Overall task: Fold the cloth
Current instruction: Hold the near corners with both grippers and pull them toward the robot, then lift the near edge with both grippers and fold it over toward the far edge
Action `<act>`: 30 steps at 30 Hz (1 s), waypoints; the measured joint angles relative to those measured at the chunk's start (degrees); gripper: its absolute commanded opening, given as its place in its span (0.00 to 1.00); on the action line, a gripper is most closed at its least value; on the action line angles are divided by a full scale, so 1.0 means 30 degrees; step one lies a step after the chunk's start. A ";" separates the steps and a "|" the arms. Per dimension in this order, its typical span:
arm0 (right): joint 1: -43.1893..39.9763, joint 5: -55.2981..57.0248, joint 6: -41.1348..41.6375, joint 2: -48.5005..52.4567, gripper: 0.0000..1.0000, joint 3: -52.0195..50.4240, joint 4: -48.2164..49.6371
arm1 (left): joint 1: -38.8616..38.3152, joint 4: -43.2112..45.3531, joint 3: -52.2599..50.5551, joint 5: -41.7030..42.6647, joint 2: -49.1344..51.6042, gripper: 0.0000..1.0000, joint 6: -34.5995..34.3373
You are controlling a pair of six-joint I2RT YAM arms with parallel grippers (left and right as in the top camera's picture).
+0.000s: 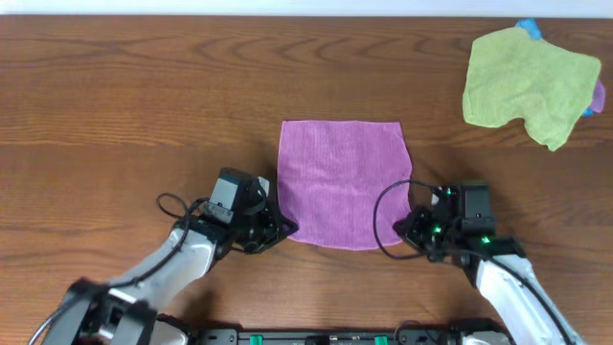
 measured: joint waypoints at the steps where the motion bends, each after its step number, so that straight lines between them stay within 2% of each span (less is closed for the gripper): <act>1: 0.0058 -0.0036 0.0007 -0.0328 0.01 0.0000 -0.0211 | 0.0000 -0.0182 -0.0007 0.0000 -0.0270 0.06 0.0066; 10: 0.0306 -0.0022 0.0044 -0.2841 0.01 0.0000 0.0255 | -0.0007 -0.0678 0.0000 -0.0109 -0.1683 0.06 0.0131; 17: 0.0306 0.0605 0.0350 -0.2856 0.01 0.0000 0.2572 | 0.0000 -0.0095 0.0393 -0.1239 -0.1683 0.06 -0.0168; 25: 0.0306 0.1763 0.0780 -0.2747 0.01 -0.0007 0.4116 | 0.0000 0.1909 0.0714 -0.3330 -0.1676 0.06 -0.1341; 30: 0.0306 0.2047 0.0933 -0.1537 0.01 0.0000 0.5617 | 0.0000 0.2922 0.0743 -0.4590 -0.1457 0.06 -0.1894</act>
